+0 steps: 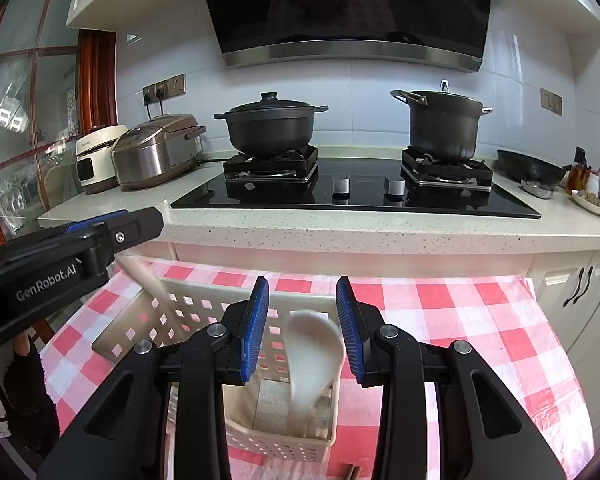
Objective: Organize utensils
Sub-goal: 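Lower the spoon into the caddy and open the right gripper, then withdraw the right gripper and move it toward the chopsticks, then close the right gripper on one wooden chopstick, then lift the chopstick upright with the right gripper toward the caddy, then lower the chopsticks into the caddy and open both grippers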
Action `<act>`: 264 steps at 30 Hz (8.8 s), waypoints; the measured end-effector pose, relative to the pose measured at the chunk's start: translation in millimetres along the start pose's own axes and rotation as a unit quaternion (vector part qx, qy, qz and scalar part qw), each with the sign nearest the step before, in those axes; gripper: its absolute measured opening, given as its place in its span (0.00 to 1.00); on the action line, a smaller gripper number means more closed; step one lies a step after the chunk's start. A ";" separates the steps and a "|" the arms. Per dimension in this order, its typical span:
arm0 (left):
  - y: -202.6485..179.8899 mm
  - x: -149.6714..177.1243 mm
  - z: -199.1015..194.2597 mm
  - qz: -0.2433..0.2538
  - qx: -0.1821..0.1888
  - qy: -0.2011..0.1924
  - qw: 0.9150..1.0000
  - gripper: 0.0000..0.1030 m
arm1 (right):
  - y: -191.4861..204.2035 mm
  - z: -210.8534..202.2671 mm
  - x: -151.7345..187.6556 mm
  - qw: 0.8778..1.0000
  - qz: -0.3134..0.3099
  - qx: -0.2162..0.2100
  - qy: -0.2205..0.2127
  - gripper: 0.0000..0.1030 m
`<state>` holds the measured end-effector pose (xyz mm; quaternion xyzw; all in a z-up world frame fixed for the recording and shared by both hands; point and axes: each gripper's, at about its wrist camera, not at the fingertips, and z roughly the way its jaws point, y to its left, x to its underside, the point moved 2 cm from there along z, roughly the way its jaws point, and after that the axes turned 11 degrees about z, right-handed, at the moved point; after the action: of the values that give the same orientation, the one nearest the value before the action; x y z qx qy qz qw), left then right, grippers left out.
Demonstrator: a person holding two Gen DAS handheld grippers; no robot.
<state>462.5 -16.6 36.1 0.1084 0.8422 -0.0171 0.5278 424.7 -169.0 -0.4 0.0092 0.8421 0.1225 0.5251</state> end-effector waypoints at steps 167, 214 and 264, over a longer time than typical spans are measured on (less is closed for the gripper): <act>-8.2 149.3 -245.3 -0.025 -0.049 -0.025 0.998 0.06 | -23.9 -231.7 95.3 0.999 0.040 0.026 -0.014 0.08; -19.0 54.5 -230.6 0.006 -0.057 -0.113 0.992 0.06 | -2.8 -208.5 25.3 0.998 0.009 0.003 -0.068 0.08; 0.1 -23.4 -38.2 -0.014 -0.046 -0.003 0.999 0.07 | 2.5 -37.3 -43.1 0.999 0.019 0.013 0.035 0.08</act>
<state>438.5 -14.9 73.8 0.0724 0.8419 0.0145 0.5345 410.6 -180.1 53.8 0.0280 0.8613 0.1218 0.4924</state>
